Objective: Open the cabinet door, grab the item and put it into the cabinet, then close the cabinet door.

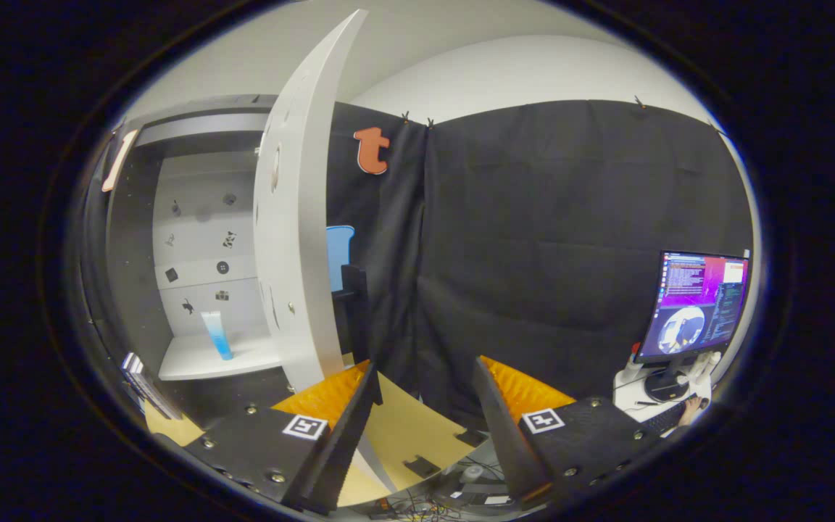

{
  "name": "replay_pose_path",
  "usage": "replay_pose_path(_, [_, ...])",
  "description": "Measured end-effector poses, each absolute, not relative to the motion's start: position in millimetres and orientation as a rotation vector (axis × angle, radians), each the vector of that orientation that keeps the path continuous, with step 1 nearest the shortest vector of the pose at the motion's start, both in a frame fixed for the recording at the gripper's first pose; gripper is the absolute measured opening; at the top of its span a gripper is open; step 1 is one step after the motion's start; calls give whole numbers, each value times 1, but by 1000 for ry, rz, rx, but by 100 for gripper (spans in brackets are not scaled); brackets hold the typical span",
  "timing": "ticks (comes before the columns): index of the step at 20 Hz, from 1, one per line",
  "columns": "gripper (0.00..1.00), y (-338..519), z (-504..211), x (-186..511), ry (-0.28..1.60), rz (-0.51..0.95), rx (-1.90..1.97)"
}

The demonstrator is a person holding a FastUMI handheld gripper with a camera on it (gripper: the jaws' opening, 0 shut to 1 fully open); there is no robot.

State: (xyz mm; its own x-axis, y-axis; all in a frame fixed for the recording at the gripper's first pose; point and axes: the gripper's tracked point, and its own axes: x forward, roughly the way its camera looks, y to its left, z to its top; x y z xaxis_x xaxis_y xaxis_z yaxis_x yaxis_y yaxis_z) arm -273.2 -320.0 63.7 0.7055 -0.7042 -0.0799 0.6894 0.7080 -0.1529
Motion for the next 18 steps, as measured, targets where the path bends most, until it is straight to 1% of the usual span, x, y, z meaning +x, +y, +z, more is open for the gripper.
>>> replay_pose_path(3, [83, -308, 62, -273, 146, -735, -120])
replay_pose_path(9, [83, -268, 51, -261, 180, -577, -88])
replay_pose_path(15, [84, -204, 32, -227, 247, -315, -35])
replay_pose_path(18, [84, -181, 27, -220, 269, -193, -25])
